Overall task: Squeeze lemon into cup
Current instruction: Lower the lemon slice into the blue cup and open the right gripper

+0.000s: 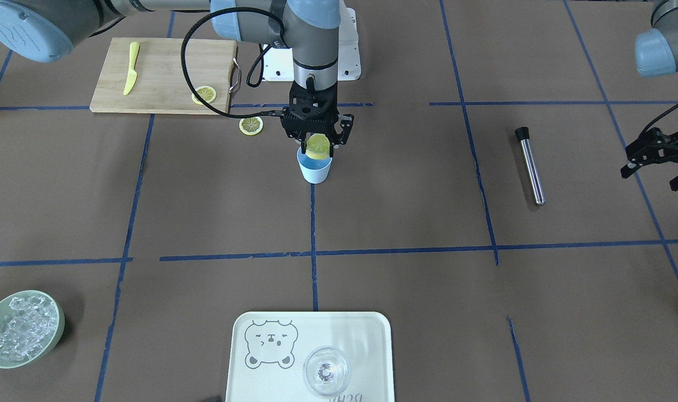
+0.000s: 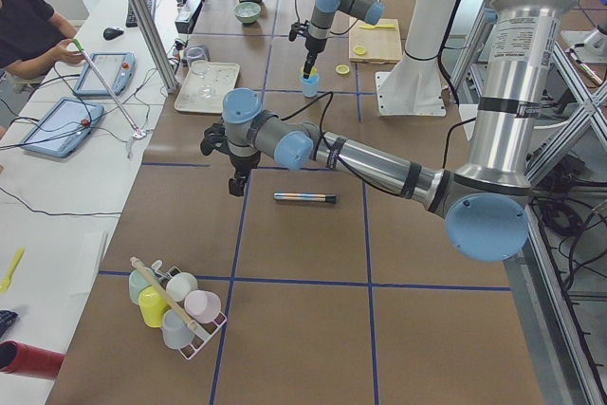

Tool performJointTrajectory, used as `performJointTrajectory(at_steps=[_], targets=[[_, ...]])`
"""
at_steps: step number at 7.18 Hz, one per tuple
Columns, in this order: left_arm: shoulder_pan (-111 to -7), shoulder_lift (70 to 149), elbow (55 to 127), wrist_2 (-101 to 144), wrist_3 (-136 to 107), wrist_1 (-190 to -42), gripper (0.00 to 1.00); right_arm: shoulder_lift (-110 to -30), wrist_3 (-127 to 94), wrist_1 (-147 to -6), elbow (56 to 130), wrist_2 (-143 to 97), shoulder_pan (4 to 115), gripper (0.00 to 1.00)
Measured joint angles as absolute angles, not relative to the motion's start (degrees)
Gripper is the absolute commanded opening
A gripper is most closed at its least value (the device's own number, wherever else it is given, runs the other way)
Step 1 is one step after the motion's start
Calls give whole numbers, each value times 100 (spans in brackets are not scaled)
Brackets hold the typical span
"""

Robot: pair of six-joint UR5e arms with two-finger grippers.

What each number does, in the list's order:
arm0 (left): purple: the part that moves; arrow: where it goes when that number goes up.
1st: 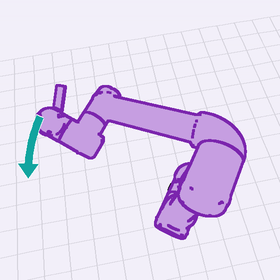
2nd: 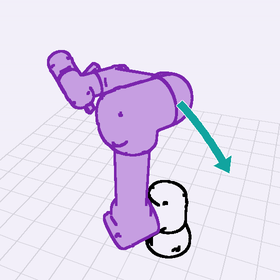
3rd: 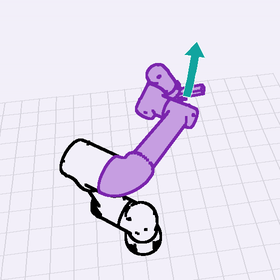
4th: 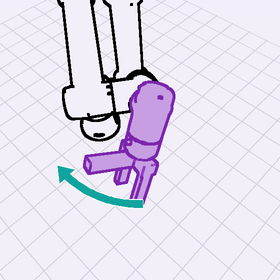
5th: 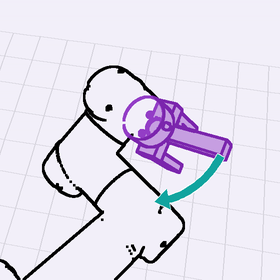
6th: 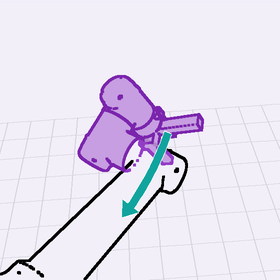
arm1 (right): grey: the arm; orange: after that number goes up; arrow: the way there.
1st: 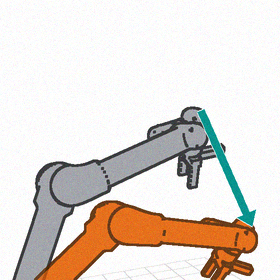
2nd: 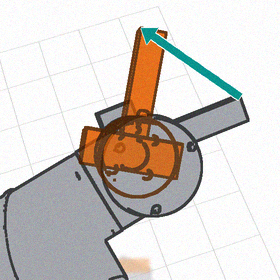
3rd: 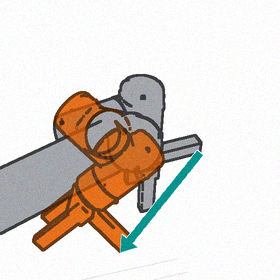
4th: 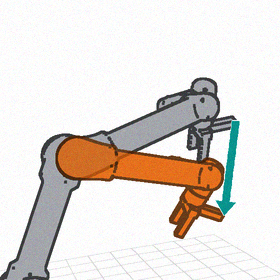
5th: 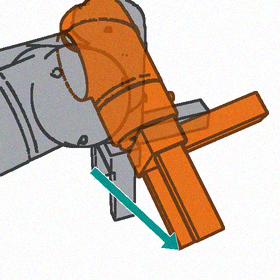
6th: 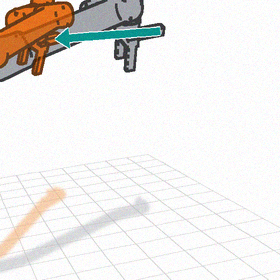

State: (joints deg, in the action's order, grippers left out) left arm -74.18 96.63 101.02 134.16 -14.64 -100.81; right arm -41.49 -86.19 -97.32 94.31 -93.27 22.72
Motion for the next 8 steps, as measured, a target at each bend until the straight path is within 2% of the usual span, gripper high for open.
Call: performJointTrajectory(at_steps=[4,7,8], targets=[[-7418,9667,10098,13414,-1476,-10079,100,-4161,-8572,-9748,9398,-9388,2313,65],[-7418,9676,10067,13414,-1469,-10081,100,-4186,-8569,-9771,9396,-9495,2306,71],[-7418,9676,10062,13413,-1466,-10081,100,-4200,-8569,-9775,9396,-9526,2305,77]])
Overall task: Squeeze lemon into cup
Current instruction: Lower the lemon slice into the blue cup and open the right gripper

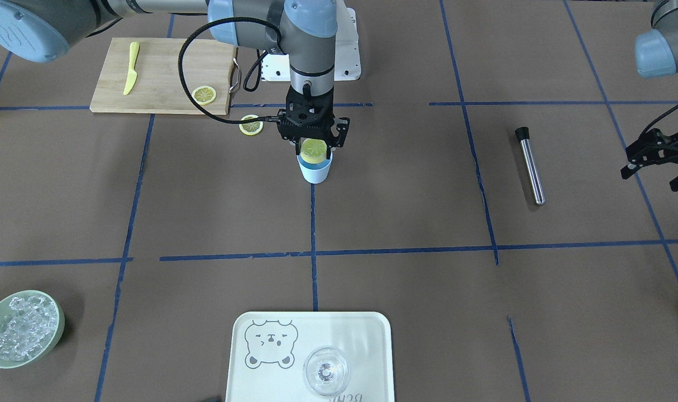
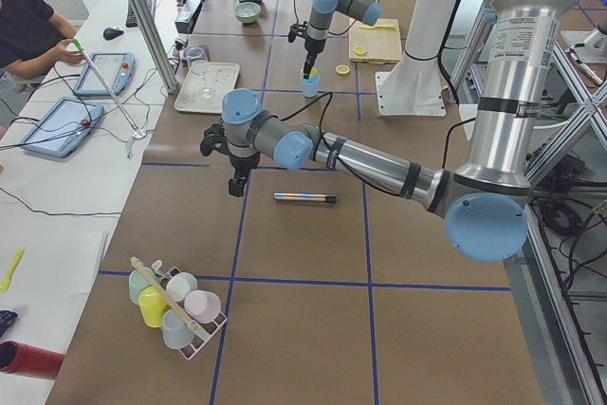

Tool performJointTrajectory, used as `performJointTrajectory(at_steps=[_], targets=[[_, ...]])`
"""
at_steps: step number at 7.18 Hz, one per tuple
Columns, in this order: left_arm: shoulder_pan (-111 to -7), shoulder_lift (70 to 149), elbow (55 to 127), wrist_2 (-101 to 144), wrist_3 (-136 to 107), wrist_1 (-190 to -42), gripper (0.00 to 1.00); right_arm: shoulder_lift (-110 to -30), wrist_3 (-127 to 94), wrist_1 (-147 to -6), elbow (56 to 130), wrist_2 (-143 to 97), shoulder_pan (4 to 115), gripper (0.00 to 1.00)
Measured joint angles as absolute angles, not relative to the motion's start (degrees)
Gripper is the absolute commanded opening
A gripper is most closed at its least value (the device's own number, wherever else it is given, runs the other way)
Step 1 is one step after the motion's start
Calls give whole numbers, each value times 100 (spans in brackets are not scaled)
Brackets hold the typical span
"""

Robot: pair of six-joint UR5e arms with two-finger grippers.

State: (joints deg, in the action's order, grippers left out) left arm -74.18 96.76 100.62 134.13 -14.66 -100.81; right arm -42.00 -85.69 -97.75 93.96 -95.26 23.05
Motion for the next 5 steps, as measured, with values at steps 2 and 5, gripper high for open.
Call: performJointTrajectory(at_steps=[2,5], targets=[[-7418,9677,10058,13414,-1460,-10081,100,-4208,-8573,-9781,9411,-9641,2303,87],[-7402,9689,10030,13415,-1488,-10081,100,-4219,-8547,-9786,9454,-9710,2335,100]])
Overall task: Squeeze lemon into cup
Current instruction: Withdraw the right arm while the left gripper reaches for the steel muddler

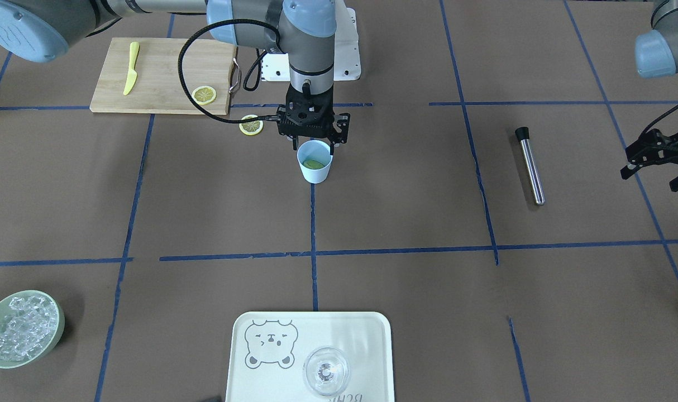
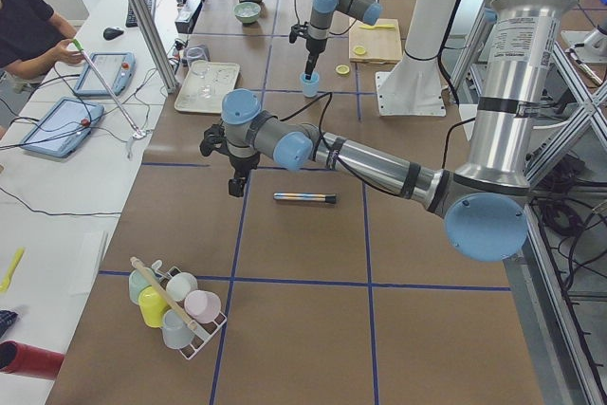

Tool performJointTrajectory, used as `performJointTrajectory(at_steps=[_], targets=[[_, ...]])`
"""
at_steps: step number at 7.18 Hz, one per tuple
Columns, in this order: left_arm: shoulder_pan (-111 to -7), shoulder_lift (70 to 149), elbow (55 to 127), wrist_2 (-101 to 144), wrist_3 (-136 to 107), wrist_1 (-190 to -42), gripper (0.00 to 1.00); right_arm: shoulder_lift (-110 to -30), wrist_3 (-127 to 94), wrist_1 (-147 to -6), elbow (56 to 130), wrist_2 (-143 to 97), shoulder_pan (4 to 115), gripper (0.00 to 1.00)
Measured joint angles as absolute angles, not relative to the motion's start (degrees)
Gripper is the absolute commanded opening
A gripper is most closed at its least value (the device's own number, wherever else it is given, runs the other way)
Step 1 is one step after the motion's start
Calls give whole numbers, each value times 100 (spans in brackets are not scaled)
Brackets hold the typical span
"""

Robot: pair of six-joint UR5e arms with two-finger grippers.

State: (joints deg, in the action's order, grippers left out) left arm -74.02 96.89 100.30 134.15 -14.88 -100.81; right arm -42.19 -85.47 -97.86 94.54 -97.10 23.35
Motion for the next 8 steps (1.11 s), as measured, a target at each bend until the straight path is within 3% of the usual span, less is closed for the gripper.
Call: performJointTrajectory(at_steps=[2,5,8], targets=[[-7057,9825,9937,13381,-2062,-10059,100,-4420,-8255,-9930,9752,-10004,2655,100],[-6416,9855,9857,13371,-2926,-9982,100,-5376,-6787,-10117,10567,-10606,3699,100],[-5907,9768,9830,13353,-3789,-9973,100,-6185,-4877,-10091,10764,-11253,4894,100]])
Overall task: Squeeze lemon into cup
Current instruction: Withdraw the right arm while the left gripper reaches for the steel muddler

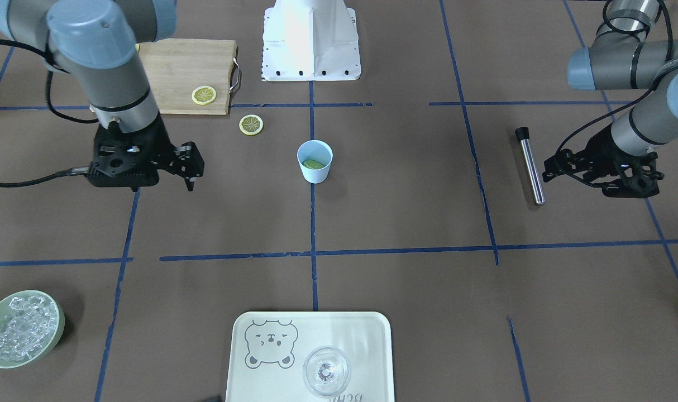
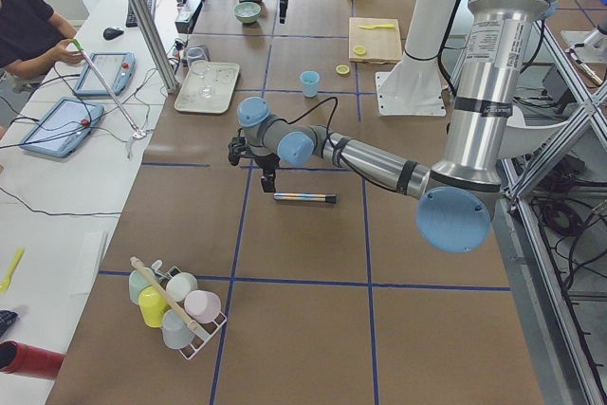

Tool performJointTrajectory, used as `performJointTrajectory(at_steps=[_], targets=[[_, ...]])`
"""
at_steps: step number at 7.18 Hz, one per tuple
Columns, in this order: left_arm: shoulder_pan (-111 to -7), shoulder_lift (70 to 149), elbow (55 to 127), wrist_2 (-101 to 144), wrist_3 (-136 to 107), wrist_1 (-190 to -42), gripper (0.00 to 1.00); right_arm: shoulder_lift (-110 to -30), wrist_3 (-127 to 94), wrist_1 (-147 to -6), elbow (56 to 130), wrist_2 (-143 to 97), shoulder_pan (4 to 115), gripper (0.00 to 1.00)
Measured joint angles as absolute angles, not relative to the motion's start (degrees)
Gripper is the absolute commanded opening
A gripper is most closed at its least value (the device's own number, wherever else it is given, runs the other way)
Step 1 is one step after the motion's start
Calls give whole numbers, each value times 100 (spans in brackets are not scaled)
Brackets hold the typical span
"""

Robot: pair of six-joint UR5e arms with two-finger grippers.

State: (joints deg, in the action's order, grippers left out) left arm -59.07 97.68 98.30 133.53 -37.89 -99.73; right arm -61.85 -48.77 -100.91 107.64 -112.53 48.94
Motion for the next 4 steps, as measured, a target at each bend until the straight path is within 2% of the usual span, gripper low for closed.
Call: performJointTrajectory(at_steps=[4], targets=[[-5337,9637,9734,13222,-3950,-9975,100,-6928,-2887,-10081,10741,-12461,6381,100]])
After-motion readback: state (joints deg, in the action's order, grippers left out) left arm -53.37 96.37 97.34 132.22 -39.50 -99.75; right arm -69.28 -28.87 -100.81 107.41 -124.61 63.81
